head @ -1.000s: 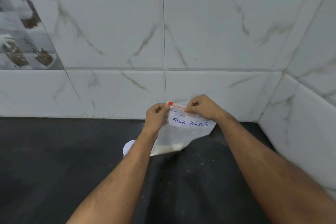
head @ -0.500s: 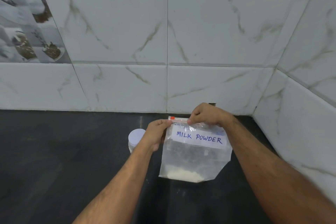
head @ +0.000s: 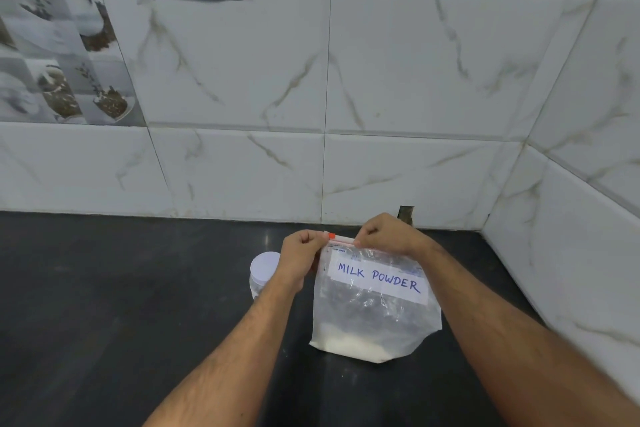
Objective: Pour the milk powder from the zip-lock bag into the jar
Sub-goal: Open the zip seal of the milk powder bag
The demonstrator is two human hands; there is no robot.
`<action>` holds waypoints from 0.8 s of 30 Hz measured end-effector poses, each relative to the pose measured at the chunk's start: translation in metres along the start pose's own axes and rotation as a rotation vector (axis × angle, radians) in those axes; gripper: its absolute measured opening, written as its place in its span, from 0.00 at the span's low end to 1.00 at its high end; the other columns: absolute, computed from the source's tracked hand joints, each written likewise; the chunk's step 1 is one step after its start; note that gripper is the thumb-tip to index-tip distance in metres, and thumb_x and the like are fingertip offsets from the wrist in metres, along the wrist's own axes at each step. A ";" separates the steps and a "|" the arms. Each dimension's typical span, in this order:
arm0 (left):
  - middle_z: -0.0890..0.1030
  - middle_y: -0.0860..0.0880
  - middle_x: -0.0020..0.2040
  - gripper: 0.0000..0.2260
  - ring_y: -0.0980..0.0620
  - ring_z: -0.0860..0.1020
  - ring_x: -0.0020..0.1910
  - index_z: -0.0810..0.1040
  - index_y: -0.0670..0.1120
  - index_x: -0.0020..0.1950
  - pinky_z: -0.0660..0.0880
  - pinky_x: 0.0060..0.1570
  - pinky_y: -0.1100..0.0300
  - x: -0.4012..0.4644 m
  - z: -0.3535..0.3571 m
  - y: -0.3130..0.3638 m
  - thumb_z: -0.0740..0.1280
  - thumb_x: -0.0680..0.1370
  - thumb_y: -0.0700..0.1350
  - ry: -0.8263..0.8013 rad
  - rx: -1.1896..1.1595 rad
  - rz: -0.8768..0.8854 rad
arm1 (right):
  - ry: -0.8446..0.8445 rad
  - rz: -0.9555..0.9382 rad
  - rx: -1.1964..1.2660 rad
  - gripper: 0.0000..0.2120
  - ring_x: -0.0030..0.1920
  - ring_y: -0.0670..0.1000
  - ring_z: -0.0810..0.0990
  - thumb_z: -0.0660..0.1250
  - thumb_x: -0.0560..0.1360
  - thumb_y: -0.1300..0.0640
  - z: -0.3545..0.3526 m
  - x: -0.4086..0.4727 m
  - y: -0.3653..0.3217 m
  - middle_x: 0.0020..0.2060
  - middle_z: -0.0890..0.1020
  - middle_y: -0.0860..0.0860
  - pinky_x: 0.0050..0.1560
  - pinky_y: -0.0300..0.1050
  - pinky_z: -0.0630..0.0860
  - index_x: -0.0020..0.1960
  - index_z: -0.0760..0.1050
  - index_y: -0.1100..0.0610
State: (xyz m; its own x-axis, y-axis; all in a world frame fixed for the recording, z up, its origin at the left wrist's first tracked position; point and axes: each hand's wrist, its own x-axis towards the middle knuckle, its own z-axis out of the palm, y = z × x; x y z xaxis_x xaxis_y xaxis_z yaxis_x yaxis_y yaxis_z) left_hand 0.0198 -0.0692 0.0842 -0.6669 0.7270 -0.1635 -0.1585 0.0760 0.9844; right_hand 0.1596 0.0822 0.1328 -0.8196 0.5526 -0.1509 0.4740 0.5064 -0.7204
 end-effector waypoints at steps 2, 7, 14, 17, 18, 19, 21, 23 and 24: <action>0.82 0.47 0.34 0.07 0.54 0.77 0.29 0.83 0.38 0.48 0.71 0.27 0.62 0.001 0.001 0.001 0.71 0.77 0.41 0.001 -0.042 -0.011 | 0.010 -0.030 0.014 0.04 0.44 0.48 0.83 0.73 0.75 0.55 0.004 0.005 -0.005 0.42 0.87 0.51 0.47 0.44 0.79 0.42 0.85 0.54; 0.80 0.48 0.31 0.06 0.54 0.73 0.26 0.84 0.40 0.47 0.66 0.25 0.62 0.004 0.003 0.004 0.71 0.76 0.42 0.021 -0.067 -0.041 | 0.014 -0.097 0.020 0.04 0.42 0.46 0.83 0.73 0.75 0.54 0.015 0.020 -0.018 0.40 0.86 0.48 0.45 0.41 0.77 0.44 0.86 0.54; 0.81 0.48 0.32 0.04 0.53 0.75 0.27 0.85 0.43 0.45 0.68 0.28 0.60 0.008 0.003 0.006 0.72 0.76 0.43 0.026 -0.095 -0.075 | 0.017 -0.108 0.048 0.07 0.40 0.47 0.84 0.73 0.74 0.54 0.020 0.034 -0.021 0.41 0.87 0.52 0.47 0.46 0.80 0.44 0.86 0.57; 0.82 0.47 0.33 0.04 0.52 0.75 0.28 0.84 0.44 0.43 0.69 0.29 0.59 0.010 0.003 0.005 0.71 0.77 0.42 0.027 -0.094 -0.080 | -0.003 -0.081 0.053 0.07 0.40 0.47 0.84 0.73 0.74 0.54 0.023 0.036 -0.020 0.41 0.87 0.53 0.48 0.46 0.79 0.43 0.85 0.57; 0.82 0.47 0.32 0.04 0.52 0.75 0.28 0.84 0.44 0.43 0.68 0.28 0.60 0.009 0.003 0.006 0.71 0.77 0.42 0.028 -0.088 -0.081 | -0.002 -0.070 0.057 0.07 0.40 0.48 0.84 0.72 0.74 0.54 0.024 0.037 -0.020 0.41 0.87 0.54 0.48 0.47 0.80 0.43 0.85 0.57; 0.82 0.47 0.32 0.04 0.52 0.75 0.27 0.84 0.43 0.44 0.68 0.27 0.61 0.010 0.003 0.006 0.70 0.77 0.41 0.032 -0.081 -0.084 | 0.004 -0.061 0.064 0.07 0.41 0.48 0.84 0.72 0.74 0.54 0.025 0.037 -0.020 0.42 0.87 0.54 0.48 0.47 0.80 0.43 0.85 0.58; 0.82 0.47 0.32 0.04 0.52 0.76 0.27 0.84 0.43 0.44 0.68 0.26 0.61 0.010 0.003 0.005 0.70 0.78 0.40 0.034 -0.077 -0.090 | 0.013 -0.047 0.079 0.07 0.41 0.48 0.83 0.72 0.74 0.54 0.026 0.037 -0.020 0.43 0.87 0.56 0.48 0.47 0.80 0.42 0.85 0.58; 0.82 0.47 0.32 0.04 0.53 0.76 0.27 0.83 0.42 0.44 0.69 0.27 0.61 0.009 0.004 0.006 0.70 0.78 0.40 0.030 -0.084 -0.096 | 0.014 -0.043 0.098 0.07 0.41 0.48 0.83 0.72 0.74 0.55 0.028 0.035 -0.021 0.43 0.87 0.56 0.48 0.47 0.79 0.42 0.85 0.59; 0.82 0.47 0.32 0.05 0.53 0.76 0.27 0.83 0.42 0.44 0.69 0.26 0.62 0.009 0.004 0.006 0.70 0.78 0.40 0.031 -0.083 -0.099 | 0.014 -0.041 0.107 0.07 0.41 0.47 0.83 0.72 0.74 0.56 0.028 0.034 -0.021 0.43 0.87 0.55 0.48 0.46 0.79 0.42 0.86 0.58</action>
State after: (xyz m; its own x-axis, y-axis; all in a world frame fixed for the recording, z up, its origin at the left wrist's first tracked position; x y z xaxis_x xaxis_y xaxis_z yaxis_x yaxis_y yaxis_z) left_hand 0.0154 -0.0595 0.0891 -0.6667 0.6975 -0.2627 -0.2835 0.0886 0.9549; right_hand 0.1123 0.0718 0.1241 -0.8326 0.5426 -0.1110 0.4028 0.4557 -0.7938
